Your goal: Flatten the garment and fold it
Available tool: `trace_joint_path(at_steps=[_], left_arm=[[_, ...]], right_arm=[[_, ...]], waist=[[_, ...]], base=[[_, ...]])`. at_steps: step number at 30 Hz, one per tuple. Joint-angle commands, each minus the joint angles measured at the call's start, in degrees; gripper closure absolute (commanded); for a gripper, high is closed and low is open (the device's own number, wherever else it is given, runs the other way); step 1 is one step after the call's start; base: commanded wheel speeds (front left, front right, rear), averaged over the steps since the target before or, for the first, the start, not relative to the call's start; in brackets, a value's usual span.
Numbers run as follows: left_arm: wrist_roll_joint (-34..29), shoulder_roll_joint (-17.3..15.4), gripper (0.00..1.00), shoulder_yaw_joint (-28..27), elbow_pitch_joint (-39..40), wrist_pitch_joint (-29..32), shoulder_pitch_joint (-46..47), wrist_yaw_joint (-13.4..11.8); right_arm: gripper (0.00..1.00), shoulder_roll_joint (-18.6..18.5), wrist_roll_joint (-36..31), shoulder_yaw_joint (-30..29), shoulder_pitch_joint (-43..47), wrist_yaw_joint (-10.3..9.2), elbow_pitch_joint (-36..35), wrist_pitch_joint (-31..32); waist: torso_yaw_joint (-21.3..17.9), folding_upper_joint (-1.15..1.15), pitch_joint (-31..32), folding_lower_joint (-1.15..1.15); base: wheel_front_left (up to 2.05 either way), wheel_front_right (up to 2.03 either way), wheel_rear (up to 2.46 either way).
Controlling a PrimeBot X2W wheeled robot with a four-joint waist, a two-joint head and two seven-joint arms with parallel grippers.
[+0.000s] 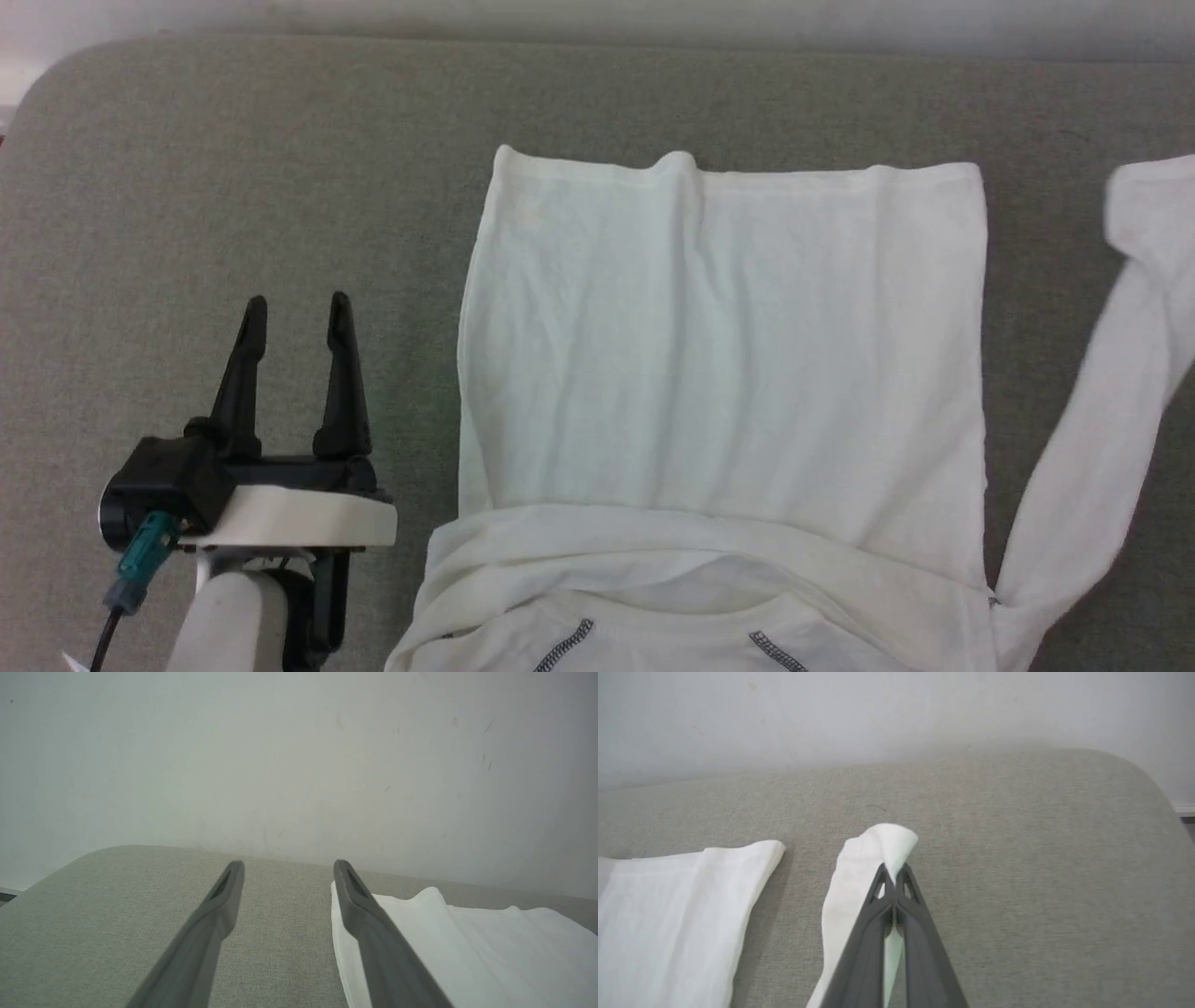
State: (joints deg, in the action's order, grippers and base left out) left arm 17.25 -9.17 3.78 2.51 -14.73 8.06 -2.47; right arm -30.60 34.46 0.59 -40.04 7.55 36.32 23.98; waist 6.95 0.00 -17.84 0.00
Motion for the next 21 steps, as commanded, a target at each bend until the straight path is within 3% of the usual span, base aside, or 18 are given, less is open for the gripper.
trace_joint_path(at_steps=[1,6,12,16,21], left_arm=[[-0.5,0.3,0.0,-0.5,-0.3,-0.3,-1.1,0.4],[-0.7,0.4,0.0,-1.5,-0.8,-0.3,-3.0,0.7],[-0.7,0.2,0.0,-2.5,-1.5,-0.3,-4.6,0.9],[-0.6,0.0,0.0,-2.7,-1.7,-0.3,-5.8,0.9],[-0.3,-0.2,0.0,-2.8,-2.2,-0.1,-7.4,0.7]], right_arm=[[1.0,-1.8,0.3,-1.3,1.6,-0.06,-0.5,-1.2],[1.0,-7.5,1.6,-8.5,7.4,-0.06,-0.4,-3.3],[1.0,-10.3,1.5,-17.8,14.0,-0.06,1.2,-7.6],[1.0,-8.6,3.2,-21.3,16.9,-0.06,0.3,-9.6],[1.0,-4.7,11.4,-20.5,20.4,-0.06,-10.6,-11.1]], waist=[[-2.4,0.0,3.0,0.0],[-4.5,0.0,5.9,0.0],[-6.0,0.0,8.0,0.0],[-6.1,0.0,9.4,0.0],[-5.6,0.0,12.1,0.0]], base=[[0.0,0.0,0.0],[0.0,0.0,0.0],[0.0,0.0,0.0],[0.0,0.0,0.0],[0.0,0.0,0.0]])
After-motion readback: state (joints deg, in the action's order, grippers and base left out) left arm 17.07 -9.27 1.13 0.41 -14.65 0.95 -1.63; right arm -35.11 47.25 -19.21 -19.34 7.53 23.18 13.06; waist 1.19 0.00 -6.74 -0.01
